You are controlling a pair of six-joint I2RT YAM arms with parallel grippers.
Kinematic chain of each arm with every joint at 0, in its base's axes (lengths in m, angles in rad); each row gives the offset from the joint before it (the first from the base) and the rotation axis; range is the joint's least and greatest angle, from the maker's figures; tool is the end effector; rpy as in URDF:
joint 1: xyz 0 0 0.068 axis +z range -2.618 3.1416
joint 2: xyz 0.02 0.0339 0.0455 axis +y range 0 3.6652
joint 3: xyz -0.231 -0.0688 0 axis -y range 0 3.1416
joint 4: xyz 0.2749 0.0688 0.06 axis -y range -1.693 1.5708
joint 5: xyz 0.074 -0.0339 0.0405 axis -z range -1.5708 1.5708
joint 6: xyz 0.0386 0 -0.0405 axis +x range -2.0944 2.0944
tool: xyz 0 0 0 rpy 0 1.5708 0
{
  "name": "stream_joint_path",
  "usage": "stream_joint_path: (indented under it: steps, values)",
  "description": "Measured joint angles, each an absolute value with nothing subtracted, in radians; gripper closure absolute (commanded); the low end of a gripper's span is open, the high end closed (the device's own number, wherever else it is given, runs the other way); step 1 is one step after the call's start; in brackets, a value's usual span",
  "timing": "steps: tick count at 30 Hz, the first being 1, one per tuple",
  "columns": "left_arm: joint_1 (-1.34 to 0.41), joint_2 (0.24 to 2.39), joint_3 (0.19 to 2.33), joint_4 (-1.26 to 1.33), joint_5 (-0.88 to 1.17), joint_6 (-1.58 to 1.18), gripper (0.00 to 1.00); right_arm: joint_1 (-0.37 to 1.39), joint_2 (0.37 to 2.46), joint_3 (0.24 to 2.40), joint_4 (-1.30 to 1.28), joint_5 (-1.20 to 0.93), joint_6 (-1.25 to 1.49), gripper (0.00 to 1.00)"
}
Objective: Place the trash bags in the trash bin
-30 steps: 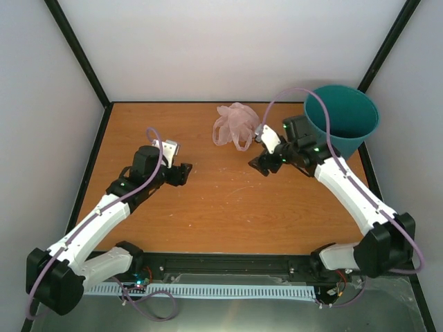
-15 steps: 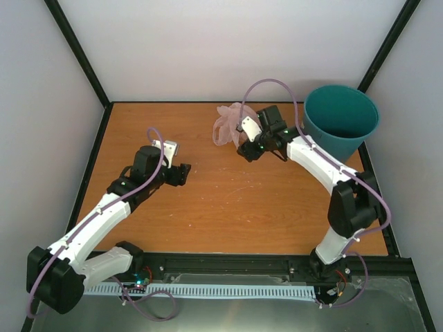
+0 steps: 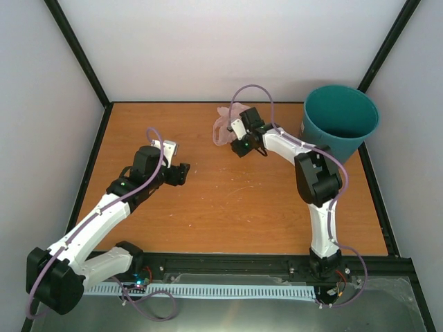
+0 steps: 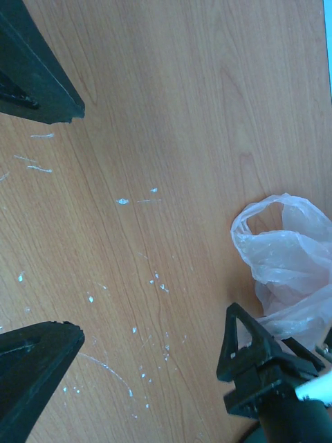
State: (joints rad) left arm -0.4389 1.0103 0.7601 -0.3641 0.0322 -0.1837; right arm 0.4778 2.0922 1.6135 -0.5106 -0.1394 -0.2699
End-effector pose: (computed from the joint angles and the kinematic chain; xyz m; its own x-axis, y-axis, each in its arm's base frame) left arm 0.2442 -0.1160 0.2343 -0.5949 0.0776 -0.8000 0.3457 0.9233 -0.1675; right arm 0.4134 0.2201 0.1467 -0.5757 -0.5955 -0.5603 -0.7021 0.7113 -0.0345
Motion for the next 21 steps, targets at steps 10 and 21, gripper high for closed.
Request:
stream_joint_path:
  steps: [10,21]
  values:
    - [-0.439,1.01,0.76,-0.364,0.024,-0.184,0.2,0.478,2.051,1.608,-0.512,-0.166,-0.242,0.97]
    - [-0.439,1.01,0.763,-0.368,0.015,-0.184,0.18,0.477,1.469,1.446,-0.617,-0.419,-0.27,0.97]
